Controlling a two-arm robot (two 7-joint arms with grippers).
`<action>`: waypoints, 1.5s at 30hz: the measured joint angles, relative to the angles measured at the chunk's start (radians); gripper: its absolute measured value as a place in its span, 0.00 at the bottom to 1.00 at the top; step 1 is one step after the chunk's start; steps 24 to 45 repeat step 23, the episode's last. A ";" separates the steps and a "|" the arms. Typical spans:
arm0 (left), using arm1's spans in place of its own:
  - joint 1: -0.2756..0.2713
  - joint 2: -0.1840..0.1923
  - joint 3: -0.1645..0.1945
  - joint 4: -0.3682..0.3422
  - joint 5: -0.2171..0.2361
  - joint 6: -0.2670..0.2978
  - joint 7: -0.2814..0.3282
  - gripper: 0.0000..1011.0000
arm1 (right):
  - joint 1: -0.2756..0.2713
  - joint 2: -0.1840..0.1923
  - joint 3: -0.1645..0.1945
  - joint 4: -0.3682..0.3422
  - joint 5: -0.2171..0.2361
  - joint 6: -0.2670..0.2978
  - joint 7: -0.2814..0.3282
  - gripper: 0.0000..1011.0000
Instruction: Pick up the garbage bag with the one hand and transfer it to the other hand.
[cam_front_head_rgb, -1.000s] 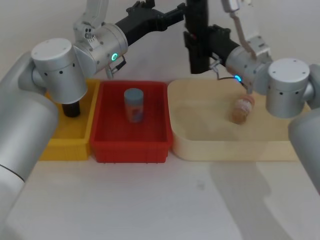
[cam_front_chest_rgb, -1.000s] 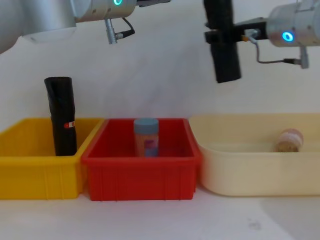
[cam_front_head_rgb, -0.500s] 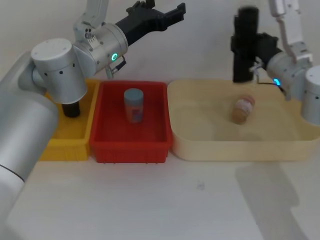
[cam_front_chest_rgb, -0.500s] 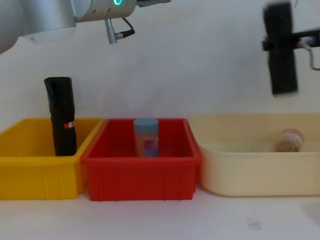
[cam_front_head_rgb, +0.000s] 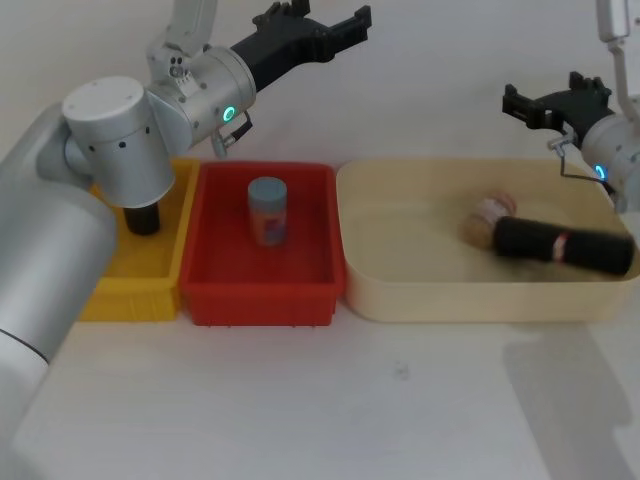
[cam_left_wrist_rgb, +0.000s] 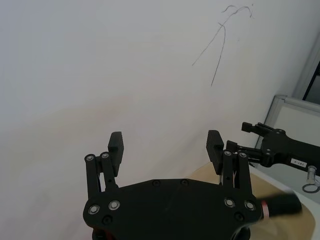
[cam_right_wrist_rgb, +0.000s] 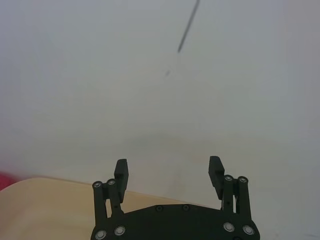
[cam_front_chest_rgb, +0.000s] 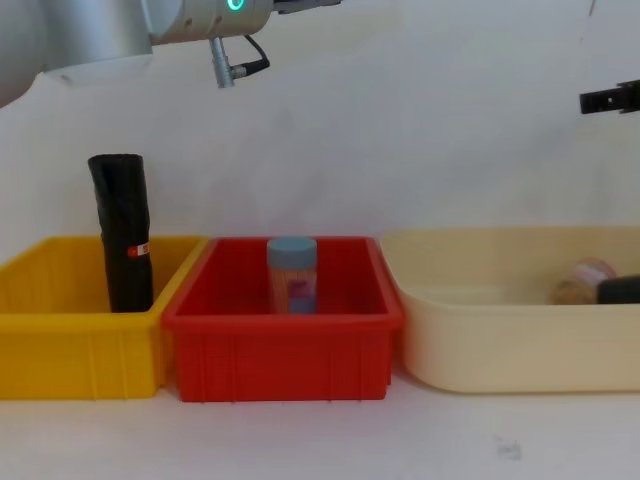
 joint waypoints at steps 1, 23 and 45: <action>0.000 0.000 0.000 0.000 0.000 0.000 0.000 0.99 | -0.002 0.002 0.003 -0.001 0.001 0.003 -0.002 0.98; 0.000 0.000 0.000 0.000 0.000 0.000 0.000 0.99 | -0.014 0.014 0.026 -0.010 0.005 0.016 -0.013 0.99; 0.000 0.000 0.000 0.000 0.000 0.000 0.000 0.99 | -0.014 0.014 0.026 -0.010 0.005 0.016 -0.013 0.99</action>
